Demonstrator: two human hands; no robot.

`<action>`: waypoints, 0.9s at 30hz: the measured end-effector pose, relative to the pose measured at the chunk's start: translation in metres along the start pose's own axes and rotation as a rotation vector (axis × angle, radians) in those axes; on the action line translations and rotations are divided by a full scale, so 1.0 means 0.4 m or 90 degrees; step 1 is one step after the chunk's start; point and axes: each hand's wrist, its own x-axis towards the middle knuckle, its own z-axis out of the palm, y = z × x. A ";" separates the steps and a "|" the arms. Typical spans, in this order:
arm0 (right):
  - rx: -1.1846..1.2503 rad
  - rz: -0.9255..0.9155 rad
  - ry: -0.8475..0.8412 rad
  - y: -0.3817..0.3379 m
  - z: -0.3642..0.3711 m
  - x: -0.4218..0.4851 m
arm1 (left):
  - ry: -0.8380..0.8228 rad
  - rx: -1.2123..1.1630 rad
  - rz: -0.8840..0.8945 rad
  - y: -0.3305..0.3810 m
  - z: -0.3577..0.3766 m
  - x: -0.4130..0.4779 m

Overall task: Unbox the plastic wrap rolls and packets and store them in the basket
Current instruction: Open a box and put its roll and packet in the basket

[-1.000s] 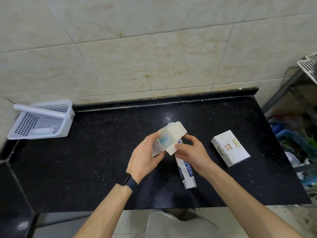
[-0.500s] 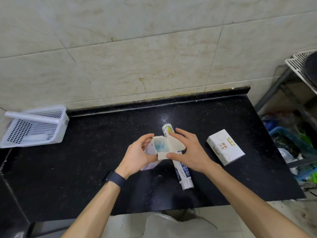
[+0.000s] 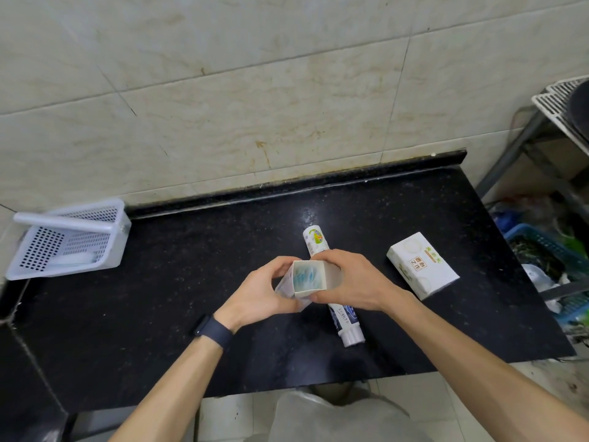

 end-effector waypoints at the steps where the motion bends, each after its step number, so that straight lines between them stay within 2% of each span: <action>1: -0.018 -0.002 -0.004 -0.002 -0.001 -0.001 | 0.021 0.008 0.010 0.002 0.004 -0.001; 4: -0.097 -0.031 0.048 -0.001 -0.007 -0.004 | 0.110 0.055 0.046 -0.003 0.015 0.003; 9: -0.013 -0.016 0.301 -0.023 -0.013 -0.026 | 0.234 0.151 0.053 -0.017 0.015 0.014; 13: 0.050 0.040 0.268 -0.041 0.011 -0.035 | 0.286 0.191 0.090 -0.016 0.017 0.016; 19: 0.073 0.090 0.302 -0.086 0.042 -0.032 | 0.328 0.237 0.154 0.000 0.031 0.028; 27: -0.013 0.134 0.261 -0.122 0.060 0.008 | 0.354 0.302 0.137 -0.005 0.039 0.045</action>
